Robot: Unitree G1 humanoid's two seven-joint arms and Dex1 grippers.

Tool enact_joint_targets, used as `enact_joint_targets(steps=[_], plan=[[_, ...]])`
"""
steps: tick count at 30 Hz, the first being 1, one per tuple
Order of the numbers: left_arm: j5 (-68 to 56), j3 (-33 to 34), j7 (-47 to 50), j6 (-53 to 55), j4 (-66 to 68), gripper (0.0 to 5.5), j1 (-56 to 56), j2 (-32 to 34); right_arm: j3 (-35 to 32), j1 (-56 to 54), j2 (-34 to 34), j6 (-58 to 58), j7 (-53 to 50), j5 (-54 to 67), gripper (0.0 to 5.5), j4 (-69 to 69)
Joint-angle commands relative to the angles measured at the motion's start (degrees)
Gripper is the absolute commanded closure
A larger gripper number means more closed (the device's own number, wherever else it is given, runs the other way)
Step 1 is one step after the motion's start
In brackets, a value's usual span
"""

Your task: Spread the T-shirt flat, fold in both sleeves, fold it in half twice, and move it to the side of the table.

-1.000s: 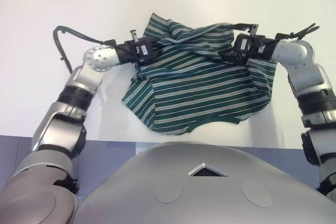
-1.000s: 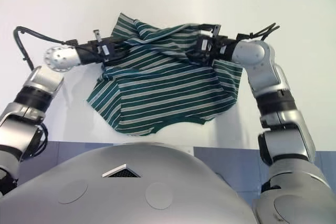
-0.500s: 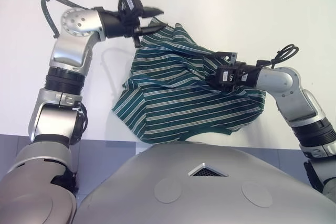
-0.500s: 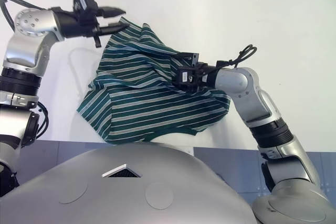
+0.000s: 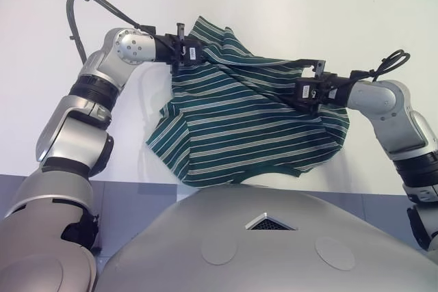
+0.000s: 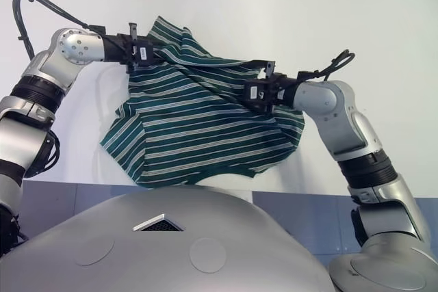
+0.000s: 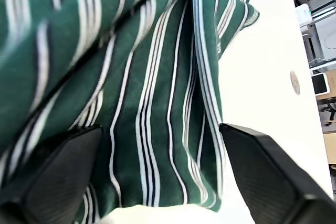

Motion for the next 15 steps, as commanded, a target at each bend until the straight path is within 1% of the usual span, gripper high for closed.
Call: enact_joint_targets(steps=[1,4,6,8,10,12,15], plan=[[12.37,-6.36,2.01,2.84,10.63,3.84,6.68,4.32,-0.04,-1.78,-0.09,0.61,-0.55,-2.21,1.32,4.52],[10.11,-5.91,1.43,1.75,9.87,3.84,8.23,3.94,-0.6,-5.05,1.96,0.42,-4.53,-4.4,1.32,8.76],[8.08,-5.26,0.37,1.27,6.26,3.84,10.39,4.38,-0.94,-6.96,3.63,-0.13,-7.03,-4.78,1.32,9.74],[5.07,-4.0,-1.72,1.43,-0.63,3.84,13.74,5.93,-2.74,-9.58,6.39,-1.01,-11.04,-4.38,1.32,10.45],[1.87,-2.3,-3.62,3.15,-8.72,3.84,16.94,8.06,-5.74,-11.62,9.22,-1.33,-13.65,-1.16,1.32,8.79],[-0.58,-0.78,-4.65,5.68,-15.0,3.84,18.87,9.63,-6.55,-10.94,9.6,-1.17,-11.93,1.64,1.32,6.29],[-8.68,3.23,-7.61,12.25,-26.74,3.84,22.14,11.27,-4.56,-7.94,7.8,-0.79,-6.63,3.49,1.32,3.89]])
